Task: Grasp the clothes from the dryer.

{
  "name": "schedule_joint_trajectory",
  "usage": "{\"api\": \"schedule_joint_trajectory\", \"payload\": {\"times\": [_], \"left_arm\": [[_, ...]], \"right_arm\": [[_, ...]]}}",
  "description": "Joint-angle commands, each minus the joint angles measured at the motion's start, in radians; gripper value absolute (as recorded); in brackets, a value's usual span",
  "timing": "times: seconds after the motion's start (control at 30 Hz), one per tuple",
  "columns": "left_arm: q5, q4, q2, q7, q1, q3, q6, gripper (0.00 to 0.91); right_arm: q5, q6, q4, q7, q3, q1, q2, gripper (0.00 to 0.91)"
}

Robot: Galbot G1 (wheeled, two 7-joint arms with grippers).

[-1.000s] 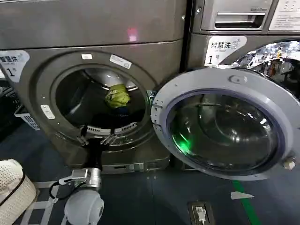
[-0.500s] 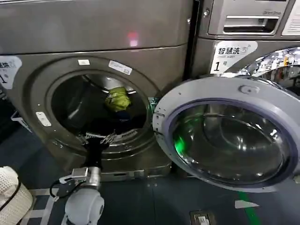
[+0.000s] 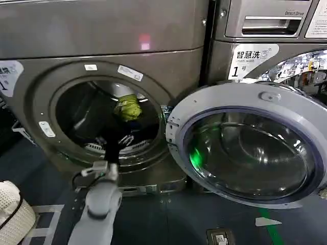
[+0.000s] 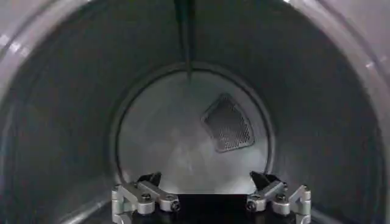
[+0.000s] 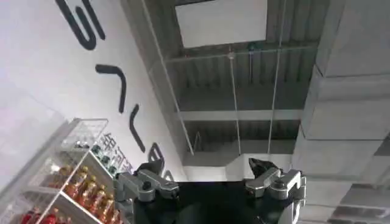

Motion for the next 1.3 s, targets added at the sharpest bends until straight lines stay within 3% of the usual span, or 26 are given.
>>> {"api": "schedule_joint_trajectory", "payload": {"times": [0.03, 0.4, 0.53, 0.63, 0.77, 0.87, 0.93, 1.07, 1.3], "left_arm": [[0.032, 0.383, -0.034, 0.044, -0.258, -0.011, -0.055, 0.907], [0.08, 0.738, -0.021, 0.185, -0.498, 0.001, -0.088, 0.907], [0.148, 0.809, 0.015, 0.283, -0.52, 0.097, -0.045, 0.907], [0.191, 0.838, 0.073, 0.507, -0.549, 0.202, -0.05, 0.907], [0.323, 0.94, 0.118, 0.729, -0.623, 0.288, -0.114, 0.907], [0.399, 1.002, 0.147, 0.883, -0.694, 0.375, -0.228, 0.907], [0.416, 1.041, 0.15, 0.913, -0.732, 0.415, -0.239, 0.907], [0.598, 1.08, 0.154, 0.987, -0.778, 0.485, -0.225, 0.907], [0.849, 1.113, 0.131, 1.015, -0.834, 0.514, -0.087, 0.907]], "right_arm": [[0.013, 0.008, 0.002, -0.012, 0.006, -0.002, -0.002, 0.907], [0.02, 0.017, 0.013, -0.028, -0.022, 0.025, 0.0, 0.907], [0.022, 0.016, 0.018, -0.033, -0.032, 0.037, 0.0, 0.907], [0.022, 0.02, 0.008, -0.04, -0.029, 0.033, -0.002, 0.907], [0.022, 0.023, 0.008, -0.045, -0.027, 0.032, 0.001, 0.907], [0.02, 0.024, 0.016, -0.047, -0.03, 0.035, 0.004, 0.907], [0.021, 0.024, 0.02, -0.049, -0.028, 0.035, 0.005, 0.907], [0.022, 0.028, 0.018, -0.053, -0.017, 0.026, 0.011, 0.907], [0.02, 0.031, 0.024, -0.058, -0.017, 0.028, 0.018, 0.907]]}}
